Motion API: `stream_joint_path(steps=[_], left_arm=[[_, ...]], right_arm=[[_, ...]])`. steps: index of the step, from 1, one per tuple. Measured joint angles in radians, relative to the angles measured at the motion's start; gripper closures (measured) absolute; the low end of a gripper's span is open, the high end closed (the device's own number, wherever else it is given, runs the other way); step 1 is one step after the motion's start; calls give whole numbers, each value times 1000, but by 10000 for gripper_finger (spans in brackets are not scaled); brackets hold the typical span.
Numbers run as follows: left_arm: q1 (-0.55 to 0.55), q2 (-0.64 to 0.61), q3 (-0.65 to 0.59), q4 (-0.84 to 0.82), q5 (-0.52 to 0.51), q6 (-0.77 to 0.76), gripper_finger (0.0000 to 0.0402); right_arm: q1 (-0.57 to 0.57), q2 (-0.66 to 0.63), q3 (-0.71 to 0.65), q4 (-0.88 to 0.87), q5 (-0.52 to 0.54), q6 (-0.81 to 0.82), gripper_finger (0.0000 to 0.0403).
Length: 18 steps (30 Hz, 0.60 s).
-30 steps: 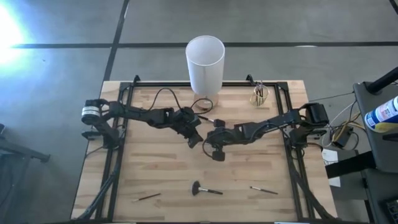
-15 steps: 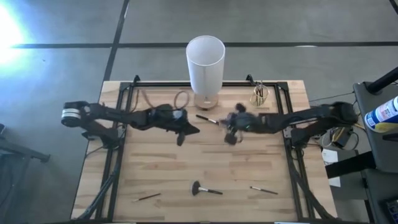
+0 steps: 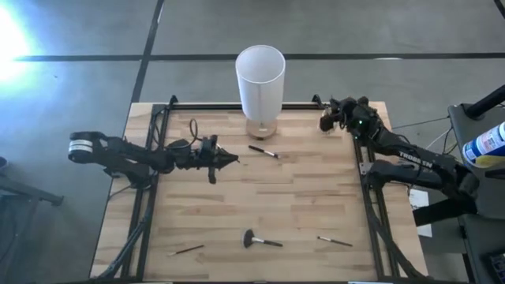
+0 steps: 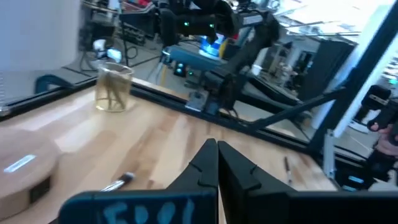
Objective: Pick & Place Makeup Brushes
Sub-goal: Put the eyeshadow brush into the makeup brush holder
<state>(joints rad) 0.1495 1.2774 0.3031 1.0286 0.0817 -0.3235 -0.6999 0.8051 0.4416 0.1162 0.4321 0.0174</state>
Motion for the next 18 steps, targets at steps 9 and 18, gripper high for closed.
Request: stream_joint_path(steps=[9,18], left_arm=[[4,0,-29,4,-34,13,401],[4,0,-29,0,-51,15,401]], right_arm=[[-176,105,-83,193,-92,27,392],[-181,205,-99,176,-124,122,386]])
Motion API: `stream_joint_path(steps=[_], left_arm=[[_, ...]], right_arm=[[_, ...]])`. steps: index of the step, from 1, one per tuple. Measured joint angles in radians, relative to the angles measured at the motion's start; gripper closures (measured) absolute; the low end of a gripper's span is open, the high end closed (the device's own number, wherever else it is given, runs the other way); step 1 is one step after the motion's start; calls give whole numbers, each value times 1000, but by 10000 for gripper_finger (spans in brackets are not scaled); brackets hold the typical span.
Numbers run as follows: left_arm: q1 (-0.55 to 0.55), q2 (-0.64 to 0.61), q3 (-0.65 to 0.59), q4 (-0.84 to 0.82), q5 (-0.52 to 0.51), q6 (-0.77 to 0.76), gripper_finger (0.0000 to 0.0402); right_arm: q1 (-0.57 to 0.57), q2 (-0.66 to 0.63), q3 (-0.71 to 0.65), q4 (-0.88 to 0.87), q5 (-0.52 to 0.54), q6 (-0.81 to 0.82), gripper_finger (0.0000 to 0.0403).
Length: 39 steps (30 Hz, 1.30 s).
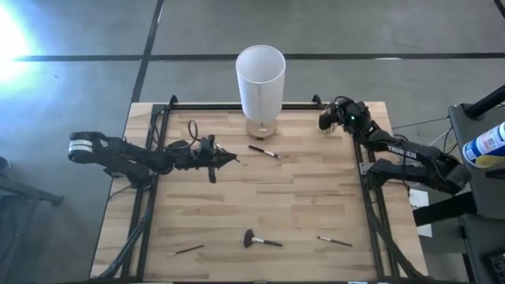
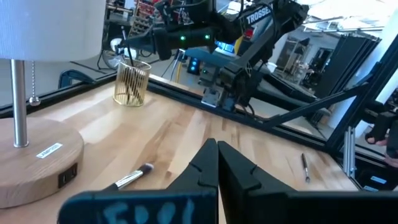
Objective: Pick & Place Makeup Brushes
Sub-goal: Put the eyeshadow brush into the makeup brush holder, then put the foundation brush into the makeup brush holder
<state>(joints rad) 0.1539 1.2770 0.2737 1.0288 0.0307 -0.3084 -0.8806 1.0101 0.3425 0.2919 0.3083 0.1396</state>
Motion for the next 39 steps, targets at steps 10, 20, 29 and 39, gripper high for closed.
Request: stream_joint_path(steps=[10,20,29,39], left_arm=[[32,0,-12,-88,-42,12,401],[39,0,-21,-125,-29,56,401],[38,1,5,-272,-85,38,389],[38,1,60,-376,-83,37,321]], right_arm=[[1,-12,128,-287,6,22,314],[92,-132,205,-499,-140,-7,279],[378,-38,101,-321,-277,59,309],[524,295,129,-70,-276,64,230]])
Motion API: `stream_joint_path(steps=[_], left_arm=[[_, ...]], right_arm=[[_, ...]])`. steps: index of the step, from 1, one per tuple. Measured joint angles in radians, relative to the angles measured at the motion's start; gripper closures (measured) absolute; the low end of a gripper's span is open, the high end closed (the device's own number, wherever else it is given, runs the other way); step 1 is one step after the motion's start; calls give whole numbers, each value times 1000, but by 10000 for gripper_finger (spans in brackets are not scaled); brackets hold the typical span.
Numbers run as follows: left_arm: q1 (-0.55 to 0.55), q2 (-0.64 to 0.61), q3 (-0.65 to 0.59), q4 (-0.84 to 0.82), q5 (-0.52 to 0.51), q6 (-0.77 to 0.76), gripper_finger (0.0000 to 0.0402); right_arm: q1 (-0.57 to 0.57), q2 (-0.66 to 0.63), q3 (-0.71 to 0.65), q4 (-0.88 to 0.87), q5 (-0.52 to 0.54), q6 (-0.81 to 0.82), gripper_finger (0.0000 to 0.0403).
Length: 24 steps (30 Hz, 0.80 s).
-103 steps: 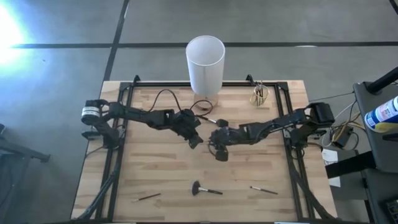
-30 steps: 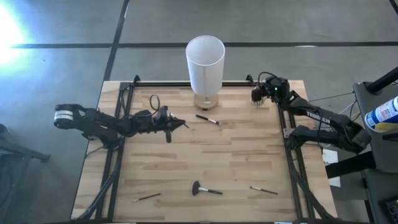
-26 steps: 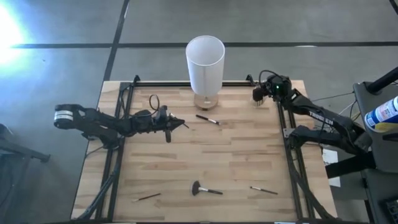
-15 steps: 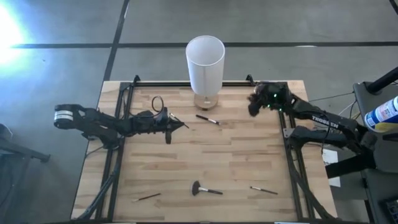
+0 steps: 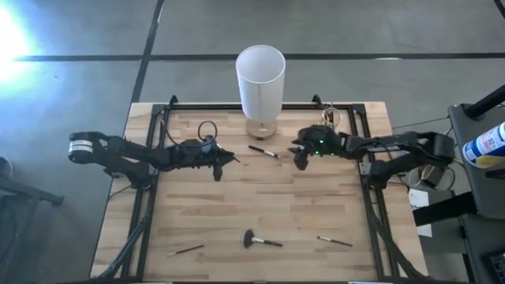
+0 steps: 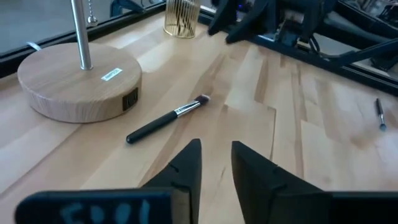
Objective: Pick & Place Makeup Brushes
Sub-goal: Put the foundation brush into the makeup brush holder
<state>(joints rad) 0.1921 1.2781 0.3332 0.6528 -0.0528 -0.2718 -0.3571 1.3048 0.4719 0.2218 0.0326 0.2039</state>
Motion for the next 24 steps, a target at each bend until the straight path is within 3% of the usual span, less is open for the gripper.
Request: stream_joint_path(steps=[6,14,19,24], left_arm=[[0,0,0,-8,17,-2,317],[0,0,0,-9,30,-11,317],[0,0,0,-11,32,-12,317],[0,0,0,-14,32,-16,317]], right_arm=[[1,211,87,7,-29,-90,198],[11,386,192,8,-64,-156,200],[18,430,220,-6,-69,-156,218],[24,447,220,-6,-88,-147,264]])
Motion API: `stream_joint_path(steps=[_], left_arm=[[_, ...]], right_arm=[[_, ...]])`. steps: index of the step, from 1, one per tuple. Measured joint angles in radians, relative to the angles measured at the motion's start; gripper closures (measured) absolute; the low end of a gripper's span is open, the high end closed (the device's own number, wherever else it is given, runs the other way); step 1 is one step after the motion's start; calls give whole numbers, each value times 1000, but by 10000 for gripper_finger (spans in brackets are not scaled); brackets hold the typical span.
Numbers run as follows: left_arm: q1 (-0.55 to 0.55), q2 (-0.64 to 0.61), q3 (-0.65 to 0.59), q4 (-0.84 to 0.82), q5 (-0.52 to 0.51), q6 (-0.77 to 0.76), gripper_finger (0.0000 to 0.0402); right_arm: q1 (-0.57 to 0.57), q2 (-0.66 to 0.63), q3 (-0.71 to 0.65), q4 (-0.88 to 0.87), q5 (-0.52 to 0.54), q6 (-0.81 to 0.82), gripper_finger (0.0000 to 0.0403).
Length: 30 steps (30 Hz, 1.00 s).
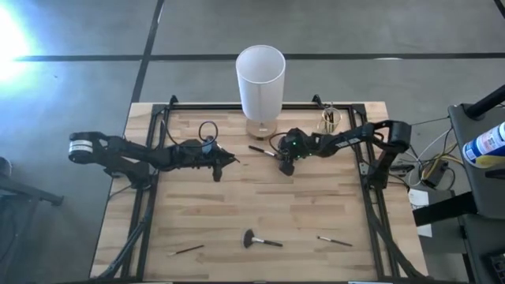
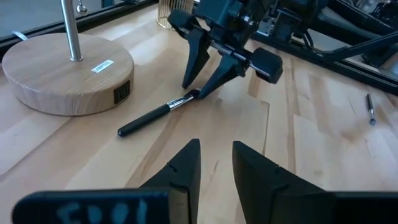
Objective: Pick & Place Makeup Brushes
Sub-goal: Put the foundation brush into the makeup brush holder
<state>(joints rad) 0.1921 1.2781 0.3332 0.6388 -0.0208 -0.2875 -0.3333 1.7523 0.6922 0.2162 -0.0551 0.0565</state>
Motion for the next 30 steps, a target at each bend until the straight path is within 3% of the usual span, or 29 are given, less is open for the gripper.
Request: stream_joint_path(steps=[10,20,30], left_arm=[[-10,0,42,-145,19,-38,317],[-57,9,239,-428,-23,174,316],[-90,148,389,-589,-27,243,316]], right_arm=[[11,-11,-1,-12,-11,-5,385],[78,-87,60,-110,0,-29,394],[190,-101,197,-257,16,-142,394]])
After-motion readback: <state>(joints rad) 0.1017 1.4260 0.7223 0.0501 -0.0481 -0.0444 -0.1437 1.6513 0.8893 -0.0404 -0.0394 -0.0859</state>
